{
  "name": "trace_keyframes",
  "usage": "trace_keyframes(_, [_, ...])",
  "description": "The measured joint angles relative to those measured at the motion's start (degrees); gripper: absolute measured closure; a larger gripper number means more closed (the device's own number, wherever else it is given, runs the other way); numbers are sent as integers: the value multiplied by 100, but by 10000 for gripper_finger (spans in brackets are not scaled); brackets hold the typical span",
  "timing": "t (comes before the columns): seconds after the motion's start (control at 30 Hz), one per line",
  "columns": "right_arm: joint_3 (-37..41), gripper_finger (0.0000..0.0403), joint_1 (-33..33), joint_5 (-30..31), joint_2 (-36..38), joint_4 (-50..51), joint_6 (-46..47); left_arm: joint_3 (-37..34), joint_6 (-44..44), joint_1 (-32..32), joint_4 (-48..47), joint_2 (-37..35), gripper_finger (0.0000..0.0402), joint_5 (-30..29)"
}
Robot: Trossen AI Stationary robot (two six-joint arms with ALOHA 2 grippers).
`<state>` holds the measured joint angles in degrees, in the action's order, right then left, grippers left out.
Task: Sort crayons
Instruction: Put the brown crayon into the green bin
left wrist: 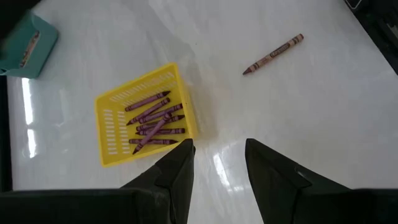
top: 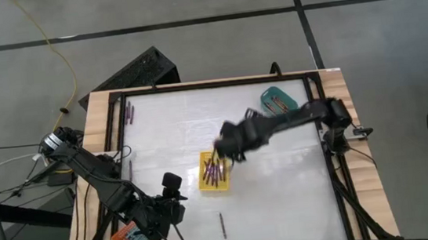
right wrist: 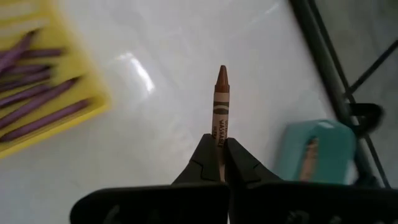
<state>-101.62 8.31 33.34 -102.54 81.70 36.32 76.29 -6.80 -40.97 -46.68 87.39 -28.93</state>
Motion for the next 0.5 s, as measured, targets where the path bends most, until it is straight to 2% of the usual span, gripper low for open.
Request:
trace_keyframes(0.3, [6,403,-1412,-92,644,421,-999,0,-167,2,33,0,268,-63])
trace_keyframes(0.5, [606,403,-2170,-372,1105,142,-1488,0,-166,2,208,0,268,-153])
